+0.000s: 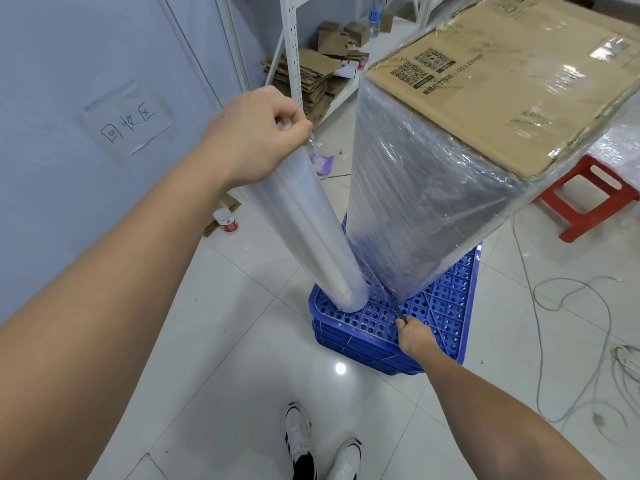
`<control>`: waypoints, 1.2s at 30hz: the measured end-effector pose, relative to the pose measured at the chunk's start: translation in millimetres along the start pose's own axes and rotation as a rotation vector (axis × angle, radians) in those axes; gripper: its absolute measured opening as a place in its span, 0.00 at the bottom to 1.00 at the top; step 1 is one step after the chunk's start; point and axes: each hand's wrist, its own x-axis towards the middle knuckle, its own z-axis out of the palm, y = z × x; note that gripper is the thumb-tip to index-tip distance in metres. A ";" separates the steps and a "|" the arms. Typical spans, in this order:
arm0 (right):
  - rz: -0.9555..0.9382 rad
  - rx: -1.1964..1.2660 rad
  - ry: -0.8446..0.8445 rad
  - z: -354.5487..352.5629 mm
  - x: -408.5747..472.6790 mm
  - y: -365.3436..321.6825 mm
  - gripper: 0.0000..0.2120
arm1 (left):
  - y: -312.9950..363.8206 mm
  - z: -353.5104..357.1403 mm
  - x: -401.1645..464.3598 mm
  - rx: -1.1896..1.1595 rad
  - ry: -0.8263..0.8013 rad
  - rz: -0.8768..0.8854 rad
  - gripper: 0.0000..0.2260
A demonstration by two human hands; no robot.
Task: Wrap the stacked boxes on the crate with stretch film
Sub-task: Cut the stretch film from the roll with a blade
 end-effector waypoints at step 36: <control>-0.082 -0.149 0.019 3.4 -13.5 44.8 0.24 | 55.9 20.5 3.2 0.160 -0.042 0.152 0.11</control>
